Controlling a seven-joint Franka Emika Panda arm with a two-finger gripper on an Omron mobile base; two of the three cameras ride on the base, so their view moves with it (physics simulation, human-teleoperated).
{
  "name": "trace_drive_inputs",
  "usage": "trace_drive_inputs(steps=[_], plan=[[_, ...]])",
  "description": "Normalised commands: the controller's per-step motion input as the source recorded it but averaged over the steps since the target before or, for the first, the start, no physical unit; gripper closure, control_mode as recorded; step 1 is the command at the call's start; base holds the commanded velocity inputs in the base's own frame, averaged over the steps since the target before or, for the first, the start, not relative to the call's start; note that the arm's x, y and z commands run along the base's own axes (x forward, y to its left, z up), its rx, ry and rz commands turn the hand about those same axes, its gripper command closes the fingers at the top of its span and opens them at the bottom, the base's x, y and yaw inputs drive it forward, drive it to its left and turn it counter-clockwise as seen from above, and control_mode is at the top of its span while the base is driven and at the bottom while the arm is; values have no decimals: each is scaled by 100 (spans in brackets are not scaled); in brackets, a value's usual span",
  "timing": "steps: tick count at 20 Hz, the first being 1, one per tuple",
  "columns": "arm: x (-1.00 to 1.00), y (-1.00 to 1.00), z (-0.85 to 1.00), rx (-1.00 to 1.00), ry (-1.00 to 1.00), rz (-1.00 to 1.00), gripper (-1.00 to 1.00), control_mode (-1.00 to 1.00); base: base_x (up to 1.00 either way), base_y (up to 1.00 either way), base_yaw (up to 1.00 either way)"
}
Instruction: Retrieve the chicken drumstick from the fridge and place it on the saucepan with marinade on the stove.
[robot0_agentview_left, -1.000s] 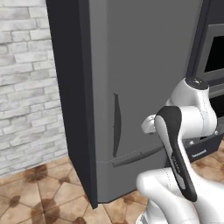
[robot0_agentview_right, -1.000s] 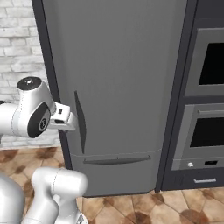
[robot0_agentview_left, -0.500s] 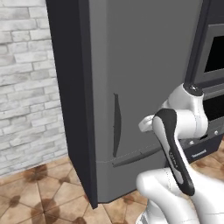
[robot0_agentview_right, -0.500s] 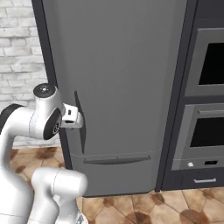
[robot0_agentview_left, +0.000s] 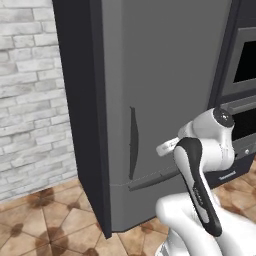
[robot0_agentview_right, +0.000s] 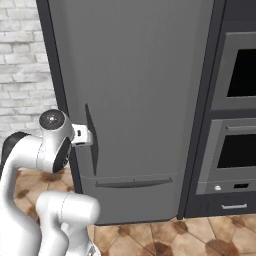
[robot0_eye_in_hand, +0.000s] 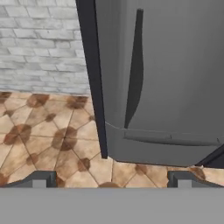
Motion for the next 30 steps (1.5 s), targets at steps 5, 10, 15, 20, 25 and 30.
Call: trace_drive_inputs(steps=[5,10,15,20,25,30], plan=[[55,0,0,2,4,6,-100,-100,0,0,0],[58,0,-8,0,4,6,-100,-100,0,0,0],[61,0,-3,0,5,2,-100,-100,0,0,0],[52,9,0,0,5,0,-100,-100,0,0,0],[37,17,-27,0,0,0,-100,-100,0,0,0],[14,12,-44,0,-16,2,-100,-100,0,0,0]])
